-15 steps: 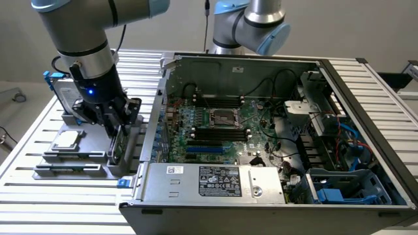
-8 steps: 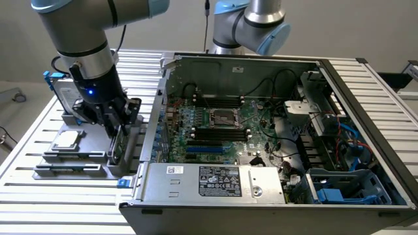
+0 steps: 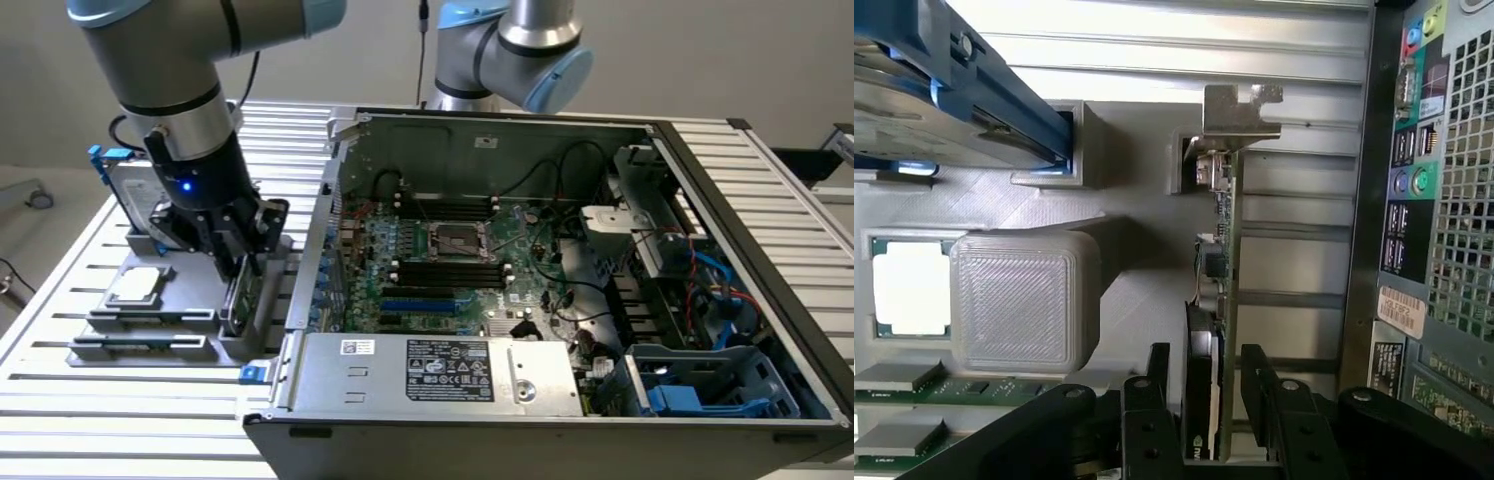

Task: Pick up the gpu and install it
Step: 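Pick up the gpu and move the gpu toward the slot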

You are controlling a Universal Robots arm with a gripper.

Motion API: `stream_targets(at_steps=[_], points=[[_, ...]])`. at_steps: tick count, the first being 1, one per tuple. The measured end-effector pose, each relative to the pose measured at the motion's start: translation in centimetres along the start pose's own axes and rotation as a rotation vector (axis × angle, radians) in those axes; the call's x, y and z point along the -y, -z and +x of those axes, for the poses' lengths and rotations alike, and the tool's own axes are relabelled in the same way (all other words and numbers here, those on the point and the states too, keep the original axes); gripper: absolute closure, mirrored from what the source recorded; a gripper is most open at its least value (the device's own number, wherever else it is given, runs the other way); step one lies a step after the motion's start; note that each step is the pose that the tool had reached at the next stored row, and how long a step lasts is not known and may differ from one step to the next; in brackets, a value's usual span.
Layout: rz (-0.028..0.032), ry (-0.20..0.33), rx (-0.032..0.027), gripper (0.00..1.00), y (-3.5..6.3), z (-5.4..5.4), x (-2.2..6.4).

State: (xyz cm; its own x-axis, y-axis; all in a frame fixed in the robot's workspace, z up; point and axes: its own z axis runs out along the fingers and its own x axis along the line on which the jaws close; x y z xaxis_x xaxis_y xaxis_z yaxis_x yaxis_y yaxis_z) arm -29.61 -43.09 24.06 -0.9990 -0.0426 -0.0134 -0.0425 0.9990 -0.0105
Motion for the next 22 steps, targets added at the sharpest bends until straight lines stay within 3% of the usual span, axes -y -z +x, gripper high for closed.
stream_targets(at_steps=[11, 12, 22], points=[[0.0001, 0.0, 0.0, 0.6, -0.07, 0.15, -0.01], [0.0001, 0.0, 0.0, 0.67, -0.07, 0.15, -0.01], [0.0, 0.0, 0.0001, 0.74, -0.08, 0.15, -0.01]])
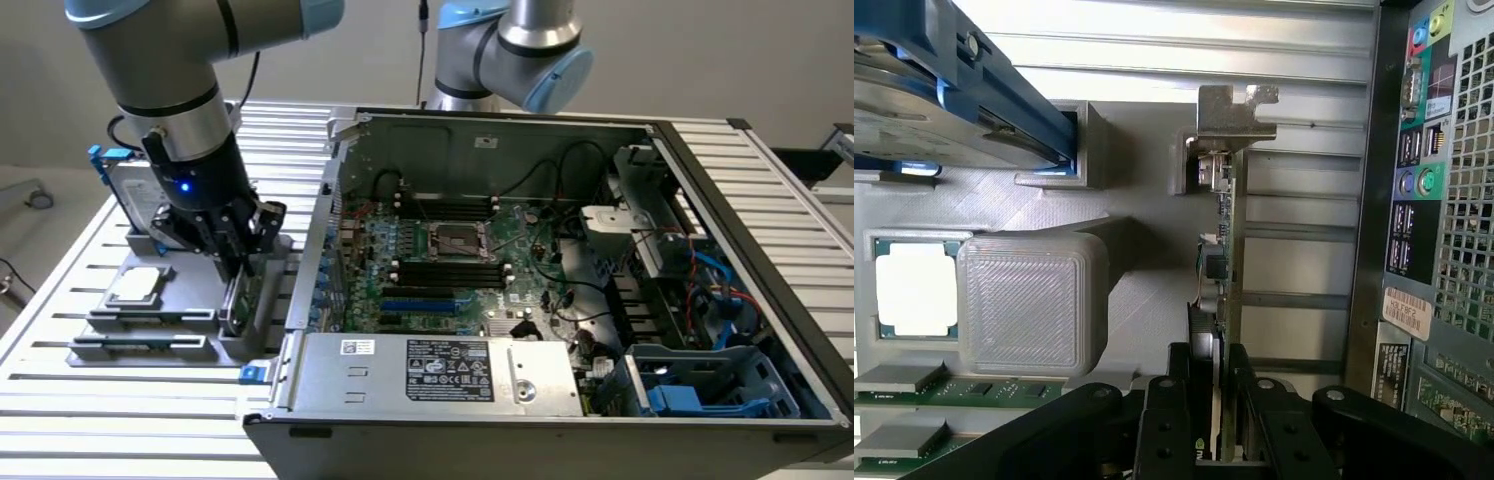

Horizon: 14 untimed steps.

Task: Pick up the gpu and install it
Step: 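Pick up the gpu and move the gpu toward the slot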

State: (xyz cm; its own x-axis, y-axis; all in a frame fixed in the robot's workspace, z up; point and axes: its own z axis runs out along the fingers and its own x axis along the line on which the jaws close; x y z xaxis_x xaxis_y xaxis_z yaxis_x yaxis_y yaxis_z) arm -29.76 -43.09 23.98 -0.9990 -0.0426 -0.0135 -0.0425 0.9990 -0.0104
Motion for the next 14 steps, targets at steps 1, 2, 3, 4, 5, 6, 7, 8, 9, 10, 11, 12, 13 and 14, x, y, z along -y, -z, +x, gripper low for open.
stream_targets(at_steps=[1, 2, 3, 4, 5, 6, 7, 8, 9, 10, 11, 12, 13, 14], points=[[0.0, 0.0, 0.0, 0.74, 0.0, 0.0, 0.0], [0.0, 0.0, 0.0, 0.74, 0.0, 0.0, 0.0], [0.0001, 0.0, -0.0001, 0.74, 0.01, 0.0, 0.0], [0.0, 0.0, -0.0001, 0.74, 0.0, 0.0, 0.0], [0.0001, 0.0, -0.0001, 0.74, 0.0, 0.0, 0.0], [0.0, 0.0, 0.0, 0.74, 0.0, 0.0, 0.0], [0.0001, 0.0, -0.0001, 0.74, 0.0, 0.0, 0.0], [0.0001, 0.0, -0.0001, 0.74, 0.0, 0.0, 0.0], [0.0001, 0.0, -0.0001, 0.74, 0.0, 0.0, 0.0], [0.0001, 0.0, -0.0001, 0.74, 0.0, 0.0, 0.0], [0.0001, 0.0, -0.0001, 0.74, 0.0, 0.0, 0.0], [0.0001, 0.0, -0.0001, 0.74, 0.0, 0.0, 0.0], [0.0001, 0.0, -0.0001, 0.74, 0.0, 0.0, 0.0], [0.0001, 0.0, -0.0001, 0.74, 0.0, 0.0, 0.0]])
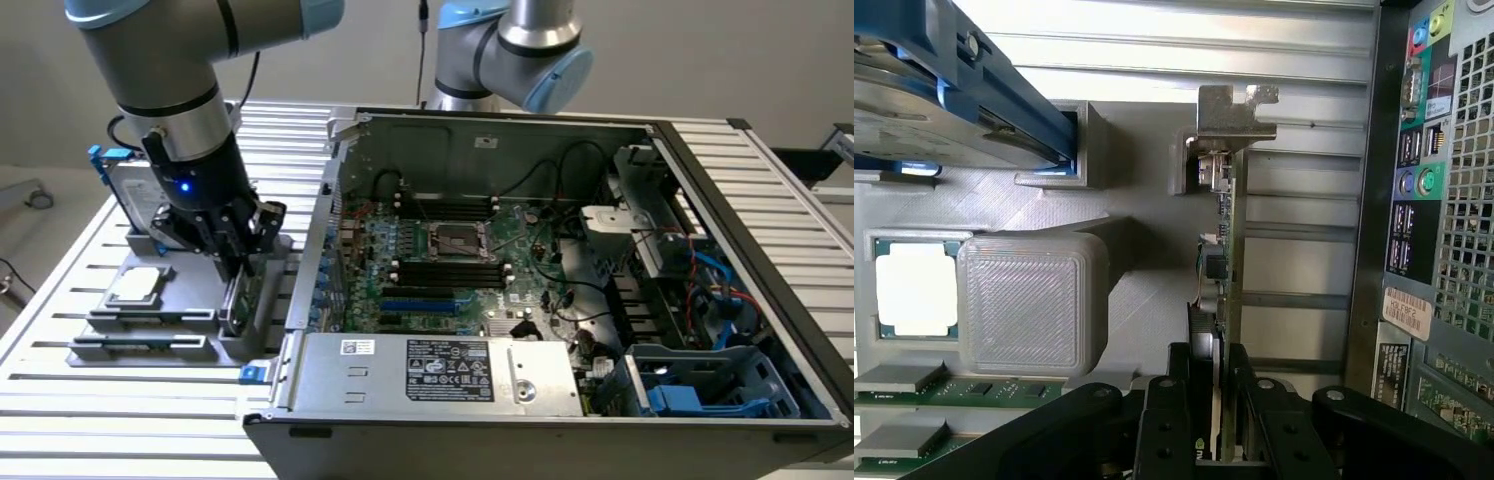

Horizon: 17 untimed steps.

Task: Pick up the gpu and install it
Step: 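Pick up the gpu and move the gpu toward the slot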

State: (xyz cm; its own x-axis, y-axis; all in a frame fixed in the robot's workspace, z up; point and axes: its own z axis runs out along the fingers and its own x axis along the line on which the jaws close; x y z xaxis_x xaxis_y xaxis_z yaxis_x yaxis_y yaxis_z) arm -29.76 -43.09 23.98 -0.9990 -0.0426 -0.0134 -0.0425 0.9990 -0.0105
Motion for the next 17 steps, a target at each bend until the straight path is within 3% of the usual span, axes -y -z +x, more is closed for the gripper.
stream_targets(at_steps=[8, 17], points=[[0.0, 0.0, 0.0003, 0.74, 1.01, 0.0, 0.01], [0.0, 0.0, 0.0012, 0.74, 4.41, -0.1, 0.04]])
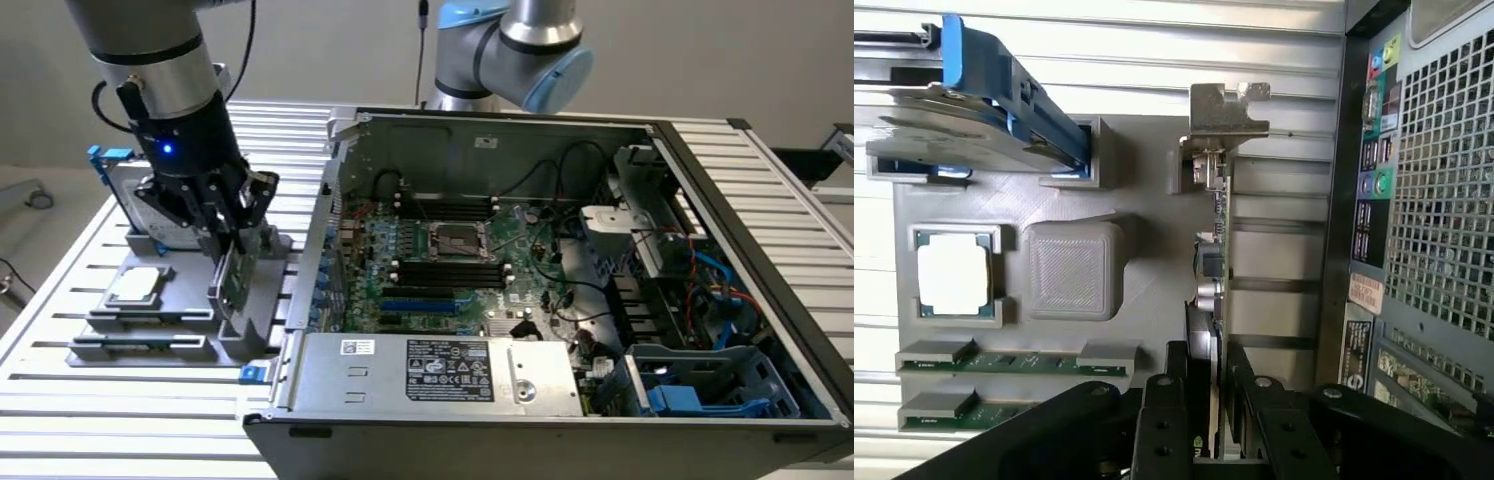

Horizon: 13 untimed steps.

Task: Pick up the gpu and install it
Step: 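Pick up the gpu and move the gpu toward the slot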

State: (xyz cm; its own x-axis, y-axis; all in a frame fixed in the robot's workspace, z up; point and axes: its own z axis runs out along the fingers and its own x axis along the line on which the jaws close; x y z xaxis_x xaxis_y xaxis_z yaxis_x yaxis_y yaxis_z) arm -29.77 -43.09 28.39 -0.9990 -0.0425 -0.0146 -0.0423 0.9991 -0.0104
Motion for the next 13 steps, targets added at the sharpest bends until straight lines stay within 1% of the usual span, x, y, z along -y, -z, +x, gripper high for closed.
stream_targets(at_steps=[8, 13], points=[[-0.0005, 0.0, -0.0001, 0.74, 3.61, -0.1, 0.04], [-0.0005, 0.0, -0.0007, 0.74, 5.85, -0.4, 0.08]])
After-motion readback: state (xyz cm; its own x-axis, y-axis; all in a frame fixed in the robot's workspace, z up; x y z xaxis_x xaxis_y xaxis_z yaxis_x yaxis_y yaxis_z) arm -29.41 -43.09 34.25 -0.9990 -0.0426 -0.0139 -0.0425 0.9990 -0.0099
